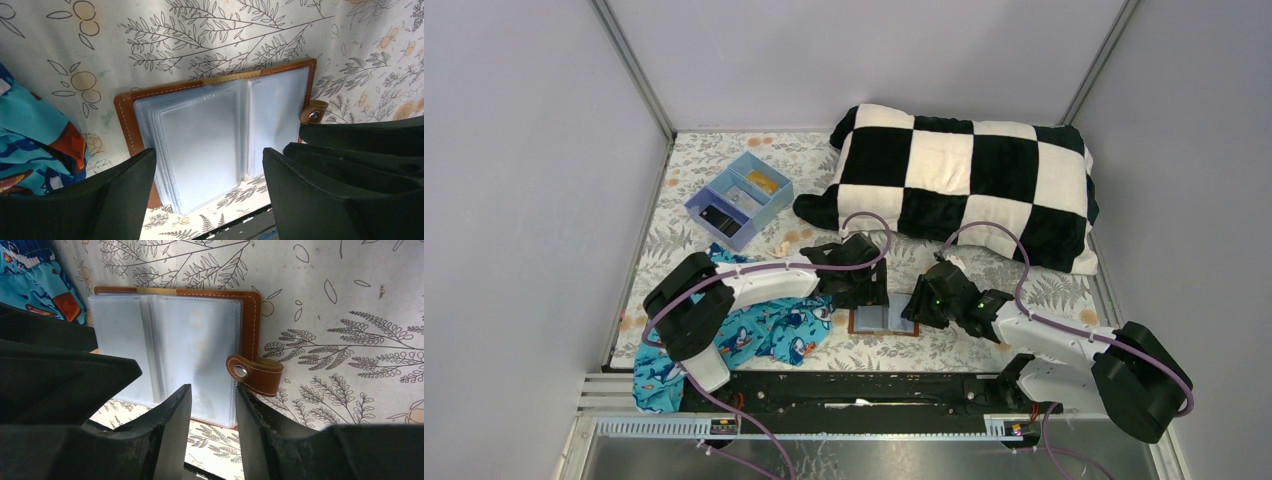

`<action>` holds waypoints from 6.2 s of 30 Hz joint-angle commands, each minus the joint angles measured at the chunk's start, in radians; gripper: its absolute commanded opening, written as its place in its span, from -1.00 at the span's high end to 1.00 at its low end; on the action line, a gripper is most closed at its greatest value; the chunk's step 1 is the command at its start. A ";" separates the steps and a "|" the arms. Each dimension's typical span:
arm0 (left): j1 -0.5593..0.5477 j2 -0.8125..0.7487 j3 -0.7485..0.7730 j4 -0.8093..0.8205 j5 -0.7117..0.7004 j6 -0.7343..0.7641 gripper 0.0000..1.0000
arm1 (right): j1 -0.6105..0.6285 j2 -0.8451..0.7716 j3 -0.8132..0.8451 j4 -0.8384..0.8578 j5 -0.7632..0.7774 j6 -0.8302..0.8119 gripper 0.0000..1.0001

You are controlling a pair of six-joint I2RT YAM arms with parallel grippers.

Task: Take the credit cards out of the card holder
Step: Remove the credit card from the card holder.

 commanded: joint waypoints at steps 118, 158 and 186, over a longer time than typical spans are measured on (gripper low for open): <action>0.073 0.000 -0.190 0.439 0.344 -0.089 0.11 | 0.007 -0.041 0.006 0.012 0.096 -0.059 0.44; 0.092 0.008 -0.253 0.494 0.350 -0.088 0.53 | 0.007 0.108 -0.004 0.146 -0.013 -0.044 0.46; 0.119 -0.020 -0.338 0.588 0.404 -0.073 1.00 | 0.007 0.073 -0.062 0.126 0.017 -0.038 0.49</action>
